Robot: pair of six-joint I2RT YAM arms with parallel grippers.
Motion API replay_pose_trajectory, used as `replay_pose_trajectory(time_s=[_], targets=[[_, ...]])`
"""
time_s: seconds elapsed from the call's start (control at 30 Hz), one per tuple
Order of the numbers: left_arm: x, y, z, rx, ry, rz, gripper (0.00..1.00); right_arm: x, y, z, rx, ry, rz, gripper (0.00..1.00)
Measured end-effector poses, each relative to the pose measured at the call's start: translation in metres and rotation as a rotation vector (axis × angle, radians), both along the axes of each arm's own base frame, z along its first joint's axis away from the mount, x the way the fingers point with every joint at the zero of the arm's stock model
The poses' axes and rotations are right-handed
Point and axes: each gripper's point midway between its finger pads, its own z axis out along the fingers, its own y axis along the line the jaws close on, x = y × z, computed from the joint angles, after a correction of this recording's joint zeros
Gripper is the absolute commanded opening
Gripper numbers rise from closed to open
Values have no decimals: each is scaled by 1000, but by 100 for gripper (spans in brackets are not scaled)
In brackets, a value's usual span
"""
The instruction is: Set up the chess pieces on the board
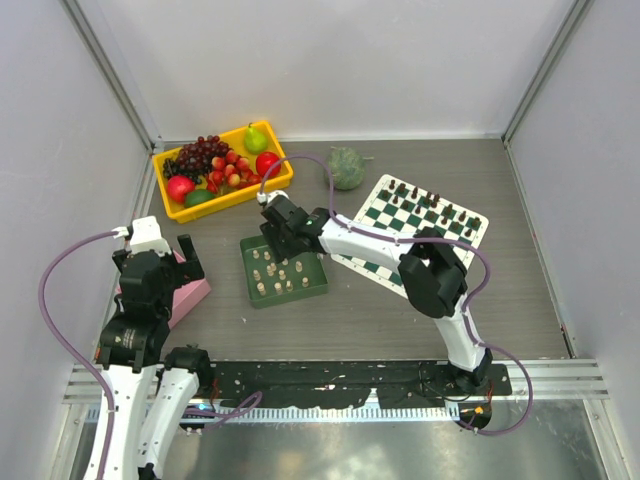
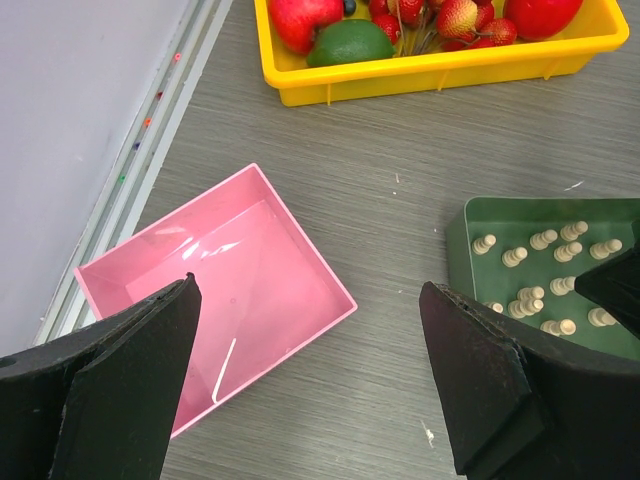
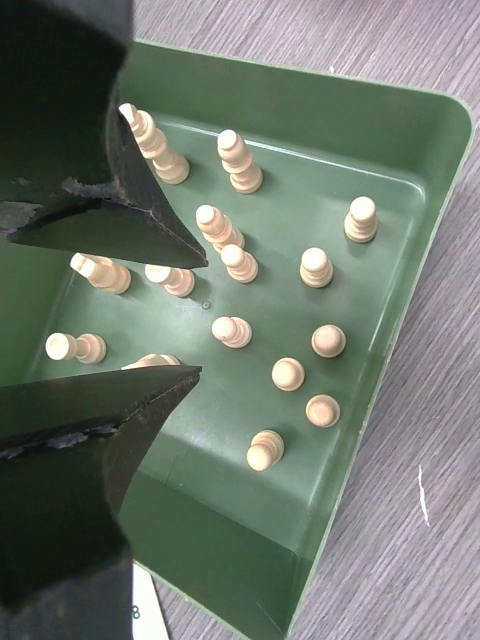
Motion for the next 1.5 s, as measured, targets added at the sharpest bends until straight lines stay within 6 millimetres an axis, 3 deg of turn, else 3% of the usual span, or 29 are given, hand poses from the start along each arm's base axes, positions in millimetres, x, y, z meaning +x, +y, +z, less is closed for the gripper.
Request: replay_pose_trajectory(time_s=[0.5, 0.87, 1.2, 1.5], targets=[[0, 0, 0, 0, 0, 0, 99, 0, 0, -33, -53, 46, -10, 44], [0, 0, 0, 0, 0, 0, 99, 7, 9, -32, -46, 36, -13, 42], [0, 0, 0, 0, 0, 0, 99, 6, 5, -40, -72, 47, -17, 34], [0, 0, 0, 0, 0, 0, 99, 6, 5, -40, -75, 48, -17, 33]])
